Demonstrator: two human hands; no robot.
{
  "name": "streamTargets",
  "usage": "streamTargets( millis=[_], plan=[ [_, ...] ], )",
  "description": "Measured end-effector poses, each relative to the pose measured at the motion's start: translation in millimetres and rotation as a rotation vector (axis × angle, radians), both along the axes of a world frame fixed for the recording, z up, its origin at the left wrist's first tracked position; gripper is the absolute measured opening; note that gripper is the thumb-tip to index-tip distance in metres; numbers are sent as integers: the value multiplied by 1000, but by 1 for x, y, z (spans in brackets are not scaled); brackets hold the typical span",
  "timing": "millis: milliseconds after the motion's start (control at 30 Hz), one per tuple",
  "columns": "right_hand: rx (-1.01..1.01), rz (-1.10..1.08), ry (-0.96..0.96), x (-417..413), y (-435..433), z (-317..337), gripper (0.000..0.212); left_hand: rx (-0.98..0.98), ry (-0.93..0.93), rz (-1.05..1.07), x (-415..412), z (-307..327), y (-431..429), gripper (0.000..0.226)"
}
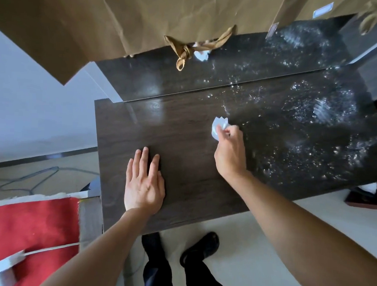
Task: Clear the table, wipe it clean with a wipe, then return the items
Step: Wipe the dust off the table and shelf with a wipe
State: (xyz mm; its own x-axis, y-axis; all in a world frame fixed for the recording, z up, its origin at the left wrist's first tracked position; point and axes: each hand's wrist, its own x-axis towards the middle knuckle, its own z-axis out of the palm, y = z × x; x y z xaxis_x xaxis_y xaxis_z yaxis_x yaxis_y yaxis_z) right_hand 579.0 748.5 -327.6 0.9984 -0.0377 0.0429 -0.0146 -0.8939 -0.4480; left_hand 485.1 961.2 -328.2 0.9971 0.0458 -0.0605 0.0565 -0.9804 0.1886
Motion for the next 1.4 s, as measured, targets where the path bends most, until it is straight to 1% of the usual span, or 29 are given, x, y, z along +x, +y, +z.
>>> streamTargets(
  millis=[100,167,200,267,333,367,400,433,500,533,567,600,633,733,800,867,900,1000,1033,1067,1100,1133,1167,1200,1233,1267,1333,1367,1400],
  plan=[
    [84,357,-23,-65,22,-4,33,-2,6,10,1,1,-1,49],
    [93,449,-19,-57,5,-7,32,-4,13,11,2,2,-2,49],
    [55,406,-52,-34,-5,-9,35,-2,14,11,3,2,-2,48],
    [-31,192,-62,21,-24,-7,47,1,16,8,3,2,-1,48],
    [-72,-69,27,67,-30,-2,50,2,22,8,3,2,0,48],
    [-91,-141,54,75,-20,1,50,3,28,9,4,1,0,48],
    [-109,-134,60,72,-5,4,50,5,34,8,4,1,0,49],
    [-107,-49,63,62,13,4,51,6,42,6,5,1,1,49],
    [-45,239,81,25,42,0,49,6,50,3,6,1,1,50],
    [-6,343,79,10,45,-2,45,6,52,0,6,1,2,50],
    [17,390,59,8,40,-4,41,7,56,-3,6,1,2,50],
    [28,363,29,19,30,-1,35,8,61,-4,6,1,2,50],
    [1,268,14,38,18,1,32,9,64,-6,6,1,2,51],
    [-56,-155,59,102,-13,7,32,11,74,-11,8,0,3,52],
    [-109,-310,59,127,-3,6,32,13,85,-17,9,-1,3,52],
    [-86,-299,46,125,37,2,32,9,91,-22,10,-1,4,52],
    [-68,-219,50,116,60,-1,33,4,92,-25,10,-1,4,52],
    [-72,229,10,83,101,2,46,-11,92,-34,10,-1,4,52],
    [-43,304,29,84,94,3,48,-13,96,-38,10,0,4,52],
    [-28,316,31,88,80,5,43,-15,99,-41,10,0,4,53],
    [-35,279,42,93,62,5,35,-17,100,-42,10,0,4,53],
    [-38,190,20,100,40,3,28,-18,100,-43,10,0,5,53],
    [-20,28,7,108,17,5,24,-16,101,-47,11,0,4,53],
    [14,-159,27,115,0,6,22,-14,102,-51,12,0,5,53],
    [-7,-293,51,121,-7,6,23,-14,101,-55,13,0,5,53],
    [-54,-369,68,126,-3,3,26,-16,101,-59,13,0,5,53],
    [-97,-378,52,124,33,6,30,-18,106,-72,14,-1,5,54],
    [-76,-318,41,117,58,5,29,-22,110,-80,15,-1,5,54],
    [-59,-195,14,108,84,4,29,-29,111,-86,15,-2,5,55]
  ],
)
